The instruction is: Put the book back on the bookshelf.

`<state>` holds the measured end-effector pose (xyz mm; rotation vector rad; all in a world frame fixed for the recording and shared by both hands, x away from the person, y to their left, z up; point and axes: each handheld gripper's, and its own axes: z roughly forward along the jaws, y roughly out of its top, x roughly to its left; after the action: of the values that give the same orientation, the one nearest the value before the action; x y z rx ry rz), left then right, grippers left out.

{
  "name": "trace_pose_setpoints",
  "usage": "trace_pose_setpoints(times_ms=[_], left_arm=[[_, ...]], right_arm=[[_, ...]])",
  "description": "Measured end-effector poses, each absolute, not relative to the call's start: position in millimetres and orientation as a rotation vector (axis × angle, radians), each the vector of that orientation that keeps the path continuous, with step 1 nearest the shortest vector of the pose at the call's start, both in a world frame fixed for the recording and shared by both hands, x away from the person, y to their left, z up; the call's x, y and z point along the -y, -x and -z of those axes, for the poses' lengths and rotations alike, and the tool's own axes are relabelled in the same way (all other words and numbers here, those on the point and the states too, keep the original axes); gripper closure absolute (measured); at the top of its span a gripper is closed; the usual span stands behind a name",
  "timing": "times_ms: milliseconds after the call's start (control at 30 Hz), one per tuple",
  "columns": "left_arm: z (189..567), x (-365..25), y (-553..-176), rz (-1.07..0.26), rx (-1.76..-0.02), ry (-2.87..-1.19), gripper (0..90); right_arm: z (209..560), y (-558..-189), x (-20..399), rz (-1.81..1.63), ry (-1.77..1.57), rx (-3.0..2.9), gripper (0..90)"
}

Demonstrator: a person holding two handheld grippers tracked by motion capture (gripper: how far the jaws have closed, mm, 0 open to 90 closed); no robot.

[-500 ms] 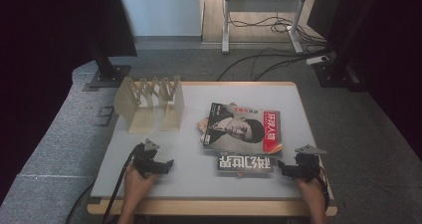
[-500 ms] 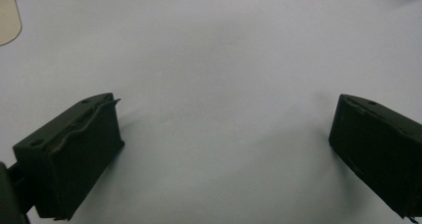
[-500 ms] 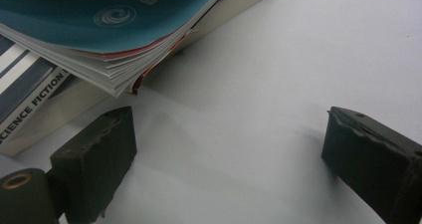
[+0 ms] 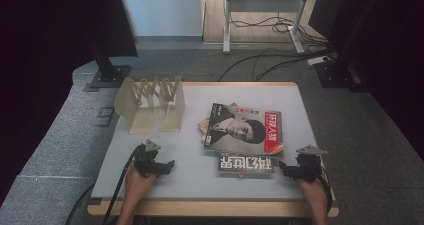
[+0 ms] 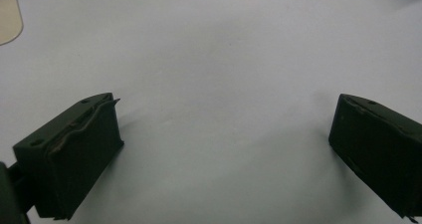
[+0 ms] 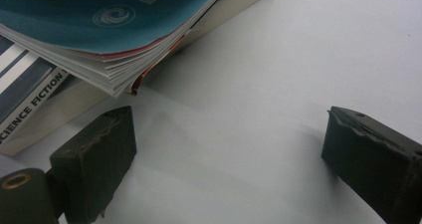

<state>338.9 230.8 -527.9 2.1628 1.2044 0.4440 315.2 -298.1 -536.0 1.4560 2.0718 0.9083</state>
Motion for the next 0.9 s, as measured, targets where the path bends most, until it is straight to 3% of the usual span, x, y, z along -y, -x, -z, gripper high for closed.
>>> trace_pose_setpoints(times_ms=[467, 900], left_arm=[[514.7, -212.2, -338.6, -0.453, -1.071, -2.21, 0.0], [493.5, -183.3, -350.1, -0.35, -0.919, -2.259, 0.0]], right_arm=[[531.6, -315.2, 298.5, -0.925, -1.472, -2.083, 1.6], [508.7, -306.0, 301.4, -1.002, -1.394, -2.115, 0.0]])
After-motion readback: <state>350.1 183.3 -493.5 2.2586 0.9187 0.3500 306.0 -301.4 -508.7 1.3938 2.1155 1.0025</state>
